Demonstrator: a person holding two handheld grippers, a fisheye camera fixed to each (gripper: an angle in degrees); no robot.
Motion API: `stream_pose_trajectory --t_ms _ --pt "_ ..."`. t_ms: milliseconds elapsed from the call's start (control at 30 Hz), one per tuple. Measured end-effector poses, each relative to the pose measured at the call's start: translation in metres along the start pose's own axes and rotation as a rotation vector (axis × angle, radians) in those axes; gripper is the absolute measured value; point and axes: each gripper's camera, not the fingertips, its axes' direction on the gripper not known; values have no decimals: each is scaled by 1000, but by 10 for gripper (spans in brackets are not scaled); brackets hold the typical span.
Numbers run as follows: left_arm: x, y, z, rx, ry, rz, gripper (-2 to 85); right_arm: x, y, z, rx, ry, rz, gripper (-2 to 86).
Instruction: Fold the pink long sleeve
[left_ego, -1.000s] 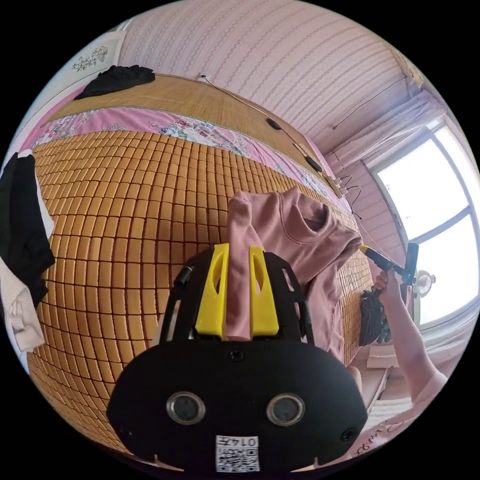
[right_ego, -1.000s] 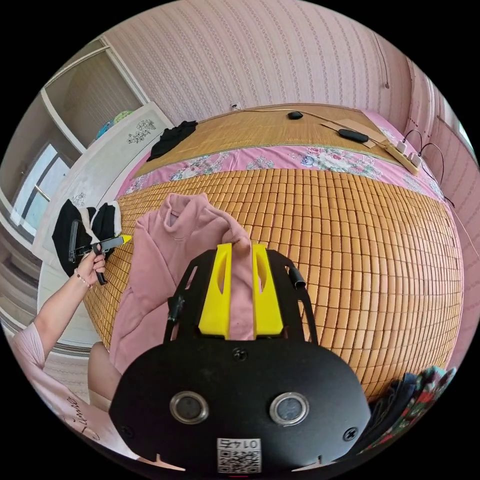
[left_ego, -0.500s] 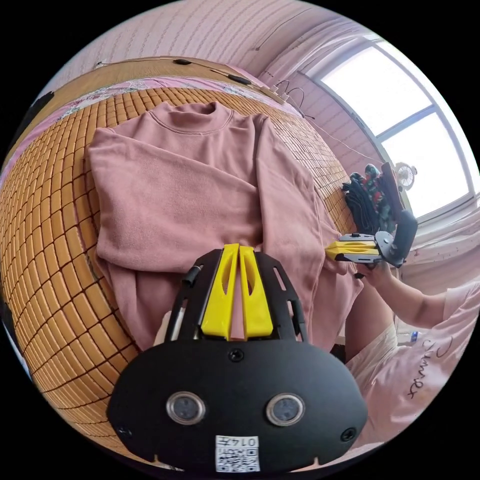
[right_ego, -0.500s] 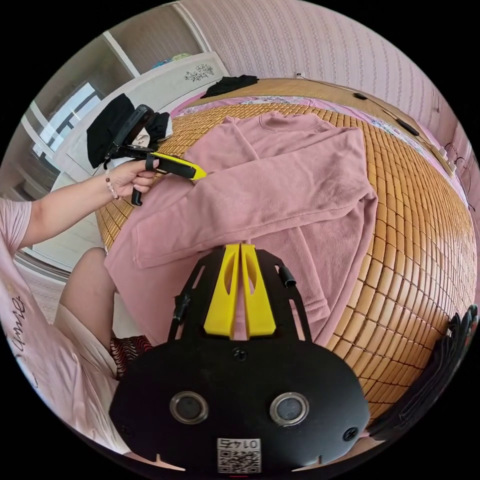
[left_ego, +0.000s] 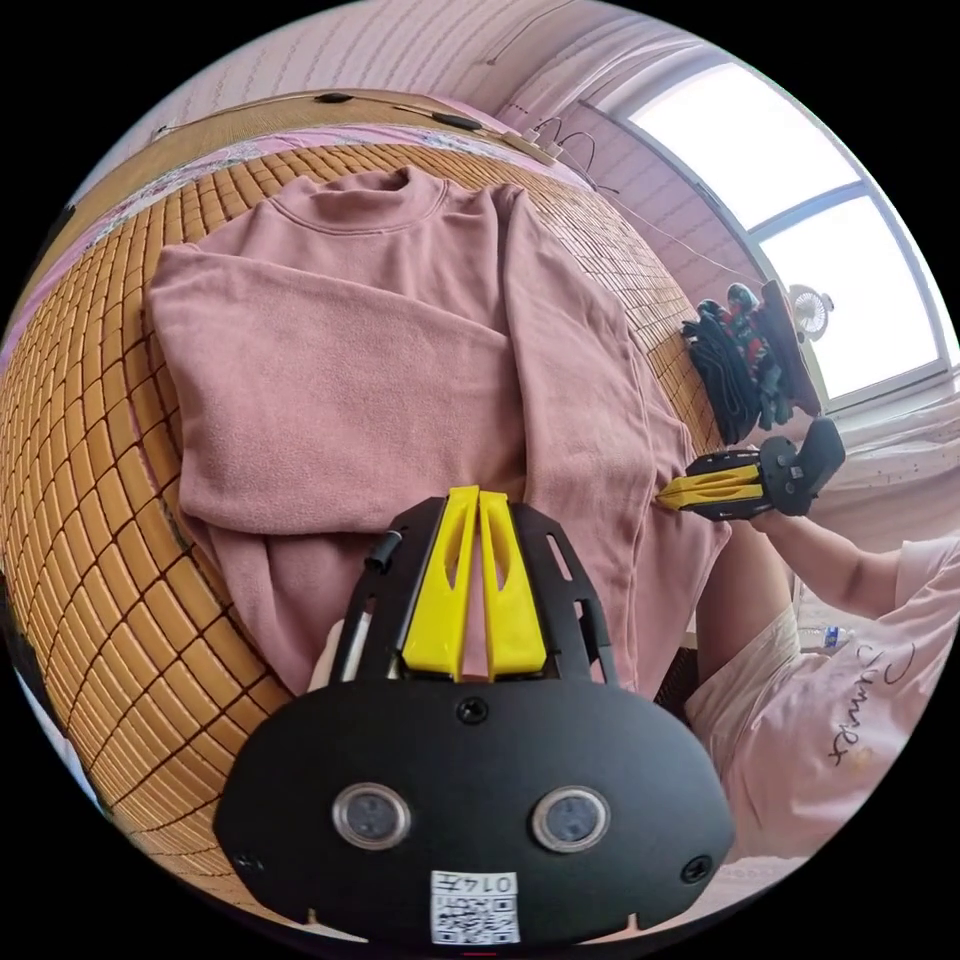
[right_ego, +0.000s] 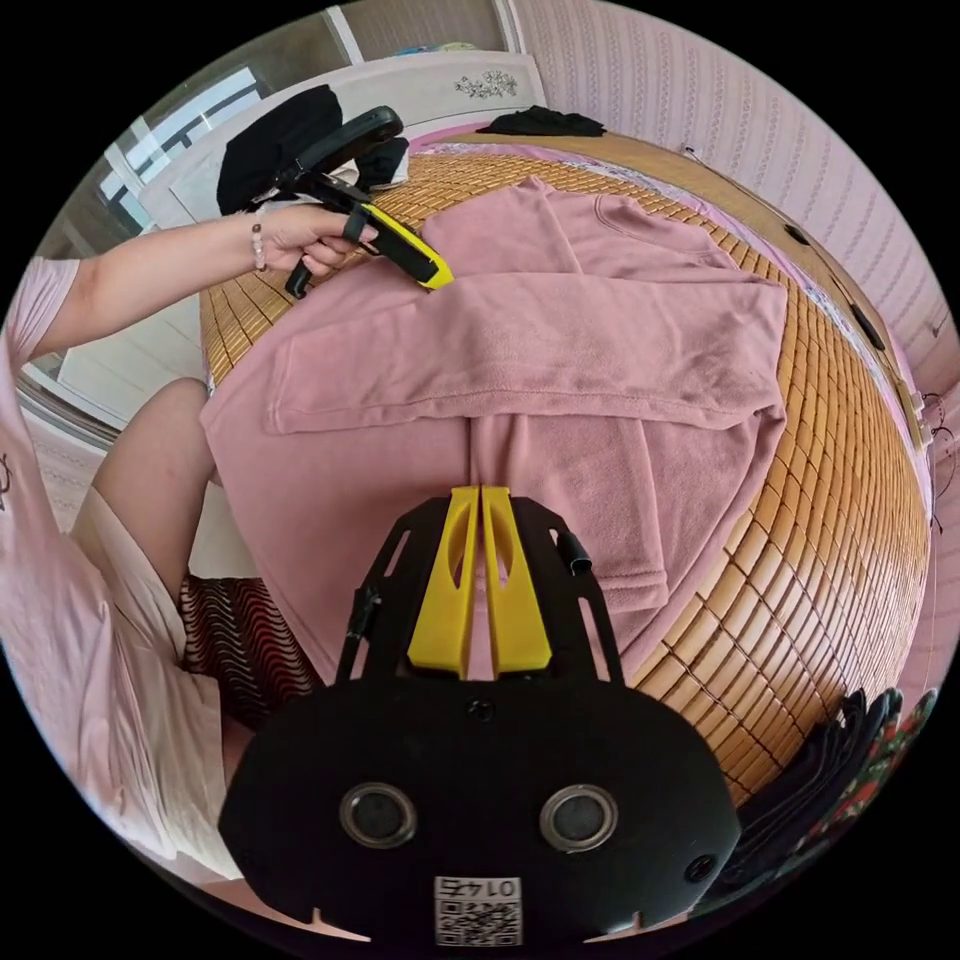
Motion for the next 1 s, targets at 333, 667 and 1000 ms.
stream_pose_trajectory --t_ms 333,667,1000 --pt "-74 31 -67 331 -132 -230 44 78 -37 -42 187 135 104 89" --pt "-147 2 -27 307 62 -474 66 222 -109 25 116 -65 548 104" --pt "-72 112 -89 574 113 -190 21 138 8 -88 516 -164 229 36"
